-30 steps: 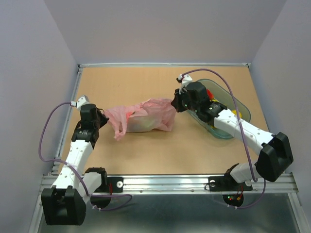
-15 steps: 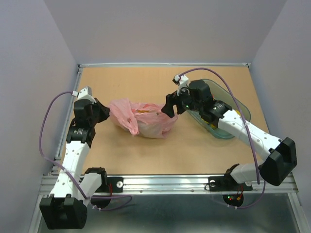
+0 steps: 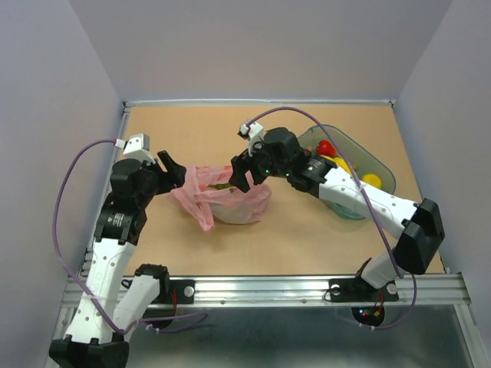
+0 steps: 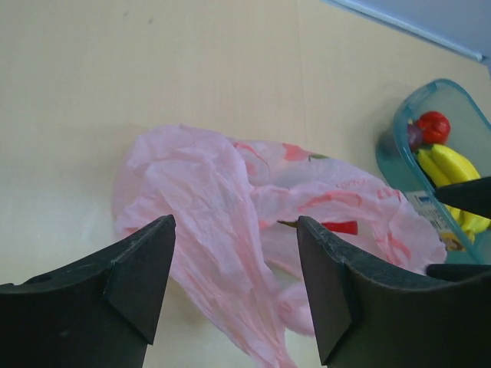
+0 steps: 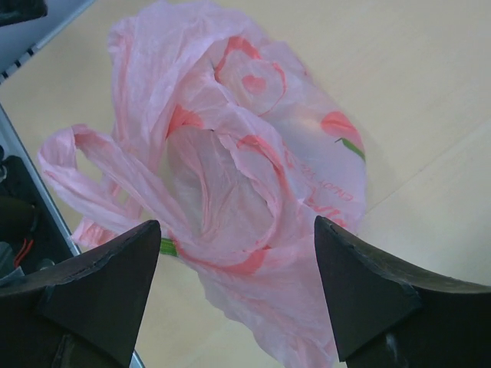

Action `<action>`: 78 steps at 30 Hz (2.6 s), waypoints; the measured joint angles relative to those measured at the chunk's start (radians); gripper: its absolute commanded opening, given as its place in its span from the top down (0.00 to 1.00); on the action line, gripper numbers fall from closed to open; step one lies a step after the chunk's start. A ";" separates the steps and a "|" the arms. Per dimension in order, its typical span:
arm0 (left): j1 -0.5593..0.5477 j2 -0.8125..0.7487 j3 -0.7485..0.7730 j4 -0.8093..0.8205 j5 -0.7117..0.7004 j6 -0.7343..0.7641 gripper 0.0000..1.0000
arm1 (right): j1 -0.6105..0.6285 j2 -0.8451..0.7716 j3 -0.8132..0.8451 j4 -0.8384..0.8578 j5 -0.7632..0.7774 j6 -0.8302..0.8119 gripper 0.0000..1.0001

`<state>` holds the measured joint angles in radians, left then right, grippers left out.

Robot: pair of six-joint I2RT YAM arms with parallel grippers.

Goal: Untie the knot of the plastic bag and take out the fruit

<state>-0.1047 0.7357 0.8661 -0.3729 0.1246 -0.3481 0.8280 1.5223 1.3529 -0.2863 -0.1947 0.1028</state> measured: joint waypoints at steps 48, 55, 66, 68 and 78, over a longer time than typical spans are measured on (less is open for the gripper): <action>-0.605 0.411 -0.094 0.039 -0.800 -0.271 0.36 | 0.057 -0.111 -0.320 -0.120 0.429 0.246 0.13; -0.549 0.460 -0.094 0.076 -0.805 -0.220 0.89 | 0.057 -0.166 -0.412 -0.124 0.420 0.287 0.26; -0.430 0.435 0.011 0.081 -0.706 -0.043 1.00 | 0.058 -0.190 -0.497 -0.104 0.431 0.323 0.99; -0.418 0.415 0.069 0.060 -0.664 -0.005 1.00 | 0.058 -0.208 -0.497 -0.097 0.443 0.318 1.00; -0.384 0.308 0.179 -0.057 -0.518 0.086 1.00 | 0.058 -0.315 -0.292 -0.167 0.532 0.198 0.99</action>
<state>-0.4885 1.0435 1.0451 -0.4297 -0.3935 -0.2619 0.8860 1.2068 1.0611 -0.4534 0.3374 0.3004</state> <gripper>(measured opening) 0.025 0.012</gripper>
